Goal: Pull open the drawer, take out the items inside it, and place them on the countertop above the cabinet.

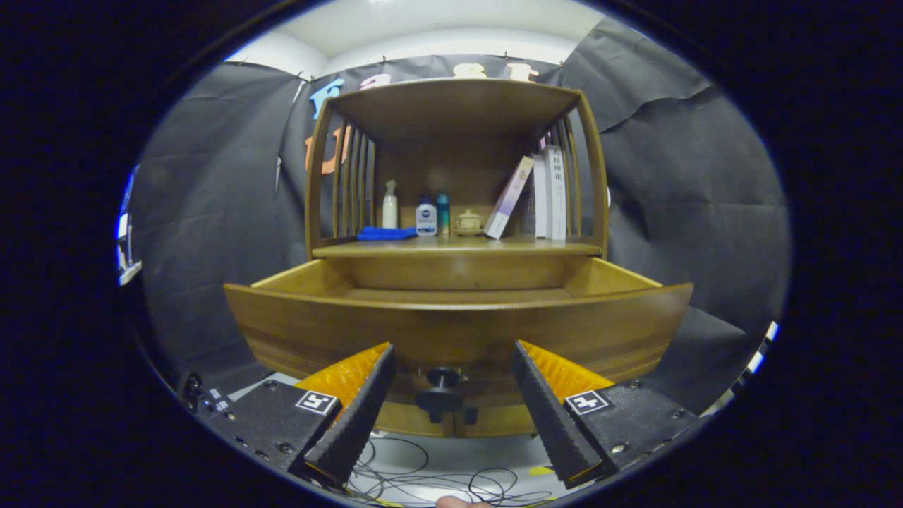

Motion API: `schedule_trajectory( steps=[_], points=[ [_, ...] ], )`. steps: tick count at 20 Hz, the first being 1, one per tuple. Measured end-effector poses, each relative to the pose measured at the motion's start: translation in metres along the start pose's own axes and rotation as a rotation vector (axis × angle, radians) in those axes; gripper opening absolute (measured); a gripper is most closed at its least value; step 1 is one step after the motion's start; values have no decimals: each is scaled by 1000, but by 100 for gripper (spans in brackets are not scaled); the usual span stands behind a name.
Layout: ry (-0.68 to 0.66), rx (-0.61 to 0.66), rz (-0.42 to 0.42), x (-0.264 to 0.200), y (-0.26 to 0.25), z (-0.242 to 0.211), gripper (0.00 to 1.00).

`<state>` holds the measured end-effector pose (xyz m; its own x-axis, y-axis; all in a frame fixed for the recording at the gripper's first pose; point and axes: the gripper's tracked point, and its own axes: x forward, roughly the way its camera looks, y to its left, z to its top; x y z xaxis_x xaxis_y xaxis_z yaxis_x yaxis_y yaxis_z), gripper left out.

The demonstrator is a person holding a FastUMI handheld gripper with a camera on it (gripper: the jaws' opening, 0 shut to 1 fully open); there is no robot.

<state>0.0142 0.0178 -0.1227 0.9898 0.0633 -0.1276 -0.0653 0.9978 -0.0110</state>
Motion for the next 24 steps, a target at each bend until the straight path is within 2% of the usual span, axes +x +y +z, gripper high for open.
schedule_trajectory(
  steps=[1,3,6,10,14,17,21,24],
  points=[
    [-10,6,7,-1,-2,13,100],
    [-12,17,16,-2,-4,40,100],
    [54,34,30,8,-3,73,100],
    [159,74,48,45,-2,111,100],
    [268,112,26,87,-4,130,100],
    [395,74,-1,117,-5,119,100],
    [648,49,15,142,13,72,100],
    [775,15,4,154,19,40,100]
  ],
)
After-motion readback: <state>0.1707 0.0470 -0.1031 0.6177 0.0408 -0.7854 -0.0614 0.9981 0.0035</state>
